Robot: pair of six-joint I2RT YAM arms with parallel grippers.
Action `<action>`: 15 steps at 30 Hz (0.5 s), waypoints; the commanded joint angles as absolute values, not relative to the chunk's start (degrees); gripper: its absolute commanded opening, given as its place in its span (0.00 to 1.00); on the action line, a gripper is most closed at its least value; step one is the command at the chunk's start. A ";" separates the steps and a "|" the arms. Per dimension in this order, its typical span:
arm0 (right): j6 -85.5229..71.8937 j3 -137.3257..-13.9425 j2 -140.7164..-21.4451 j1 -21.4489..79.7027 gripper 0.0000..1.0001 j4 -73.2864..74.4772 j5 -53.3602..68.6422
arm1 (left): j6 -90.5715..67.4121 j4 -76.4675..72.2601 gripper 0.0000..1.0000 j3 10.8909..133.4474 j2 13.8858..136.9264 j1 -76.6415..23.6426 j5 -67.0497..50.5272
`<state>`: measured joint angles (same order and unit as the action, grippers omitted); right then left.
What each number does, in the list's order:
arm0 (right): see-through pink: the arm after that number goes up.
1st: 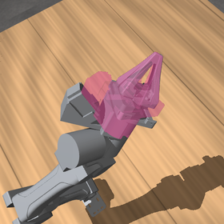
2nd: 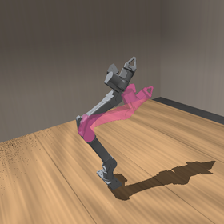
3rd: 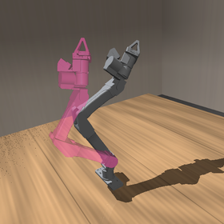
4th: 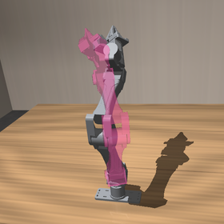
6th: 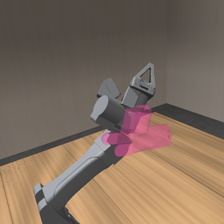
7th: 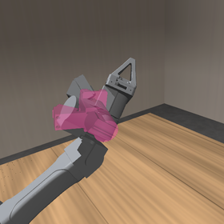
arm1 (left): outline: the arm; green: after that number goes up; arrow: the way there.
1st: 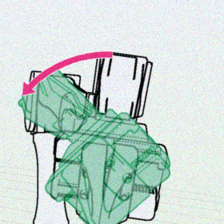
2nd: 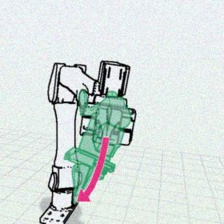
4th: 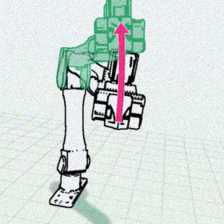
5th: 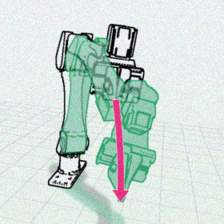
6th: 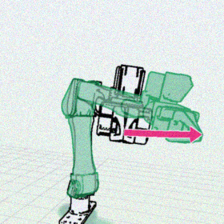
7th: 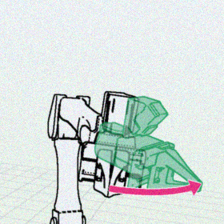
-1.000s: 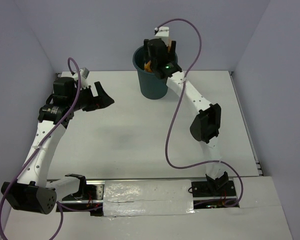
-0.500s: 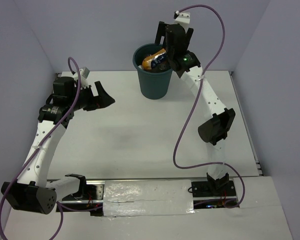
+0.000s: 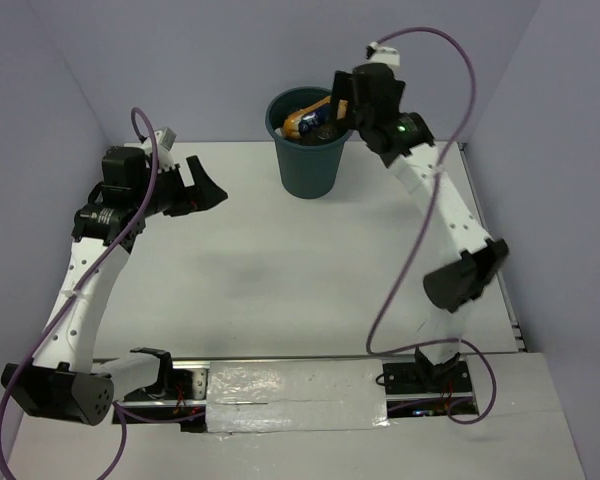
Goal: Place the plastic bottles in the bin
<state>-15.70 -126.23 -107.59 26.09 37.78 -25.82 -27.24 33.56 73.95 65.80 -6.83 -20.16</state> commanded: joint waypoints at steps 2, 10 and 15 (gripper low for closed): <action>-20.82 -113.67 -90.02 23.12 1.00 46.22 -27.32 | -26.81 33.05 0.99 79.54 66.97 -6.42 -19.34; -25.13 -91.80 -69.21 22.24 1.00 55.10 -37.17 | -26.19 34.71 0.99 85.51 69.60 -6.42 -17.67; -27.25 -81.41 -59.52 22.24 1.00 56.08 -36.92 | -25.31 36.56 0.99 88.33 69.96 -6.42 -16.35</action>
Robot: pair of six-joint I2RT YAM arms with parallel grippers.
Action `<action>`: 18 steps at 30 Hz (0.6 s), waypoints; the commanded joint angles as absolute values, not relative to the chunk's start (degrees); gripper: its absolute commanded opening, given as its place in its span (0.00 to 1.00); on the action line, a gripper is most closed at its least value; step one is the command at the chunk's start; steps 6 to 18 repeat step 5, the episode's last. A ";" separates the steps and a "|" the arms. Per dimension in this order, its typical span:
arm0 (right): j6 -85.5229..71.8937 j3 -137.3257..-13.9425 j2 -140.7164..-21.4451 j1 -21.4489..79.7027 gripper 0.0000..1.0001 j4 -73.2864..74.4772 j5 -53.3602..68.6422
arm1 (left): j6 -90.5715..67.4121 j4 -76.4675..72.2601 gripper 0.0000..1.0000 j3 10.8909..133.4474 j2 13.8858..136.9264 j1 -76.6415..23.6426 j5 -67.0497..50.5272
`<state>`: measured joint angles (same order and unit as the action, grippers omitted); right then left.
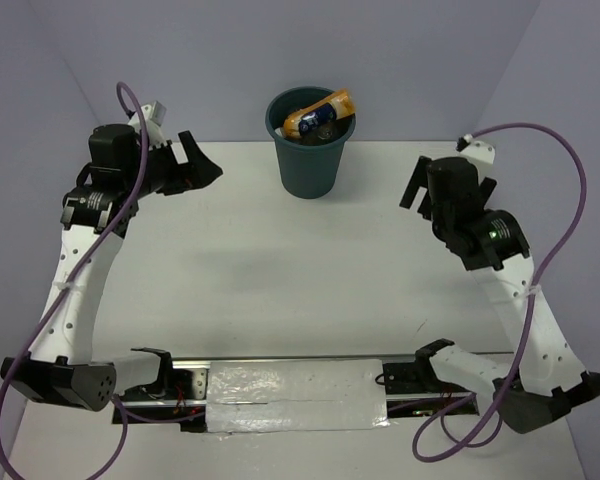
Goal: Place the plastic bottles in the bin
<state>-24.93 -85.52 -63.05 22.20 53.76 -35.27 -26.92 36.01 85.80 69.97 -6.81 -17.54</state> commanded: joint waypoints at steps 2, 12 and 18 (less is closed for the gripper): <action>-27.86 -79.38 -56.43 22.15 1.00 56.42 -35.87 | -25.14 37.00 0.99 89.03 70.05 -6.50 -16.08; -28.65 -76.73 -55.20 22.06 1.00 57.39 -35.86 | -25.31 37.44 0.99 89.47 69.96 -6.42 -15.65; -28.65 -76.73 -55.20 22.06 1.00 57.39 -35.86 | -25.31 37.44 0.99 89.47 69.96 -6.42 -15.65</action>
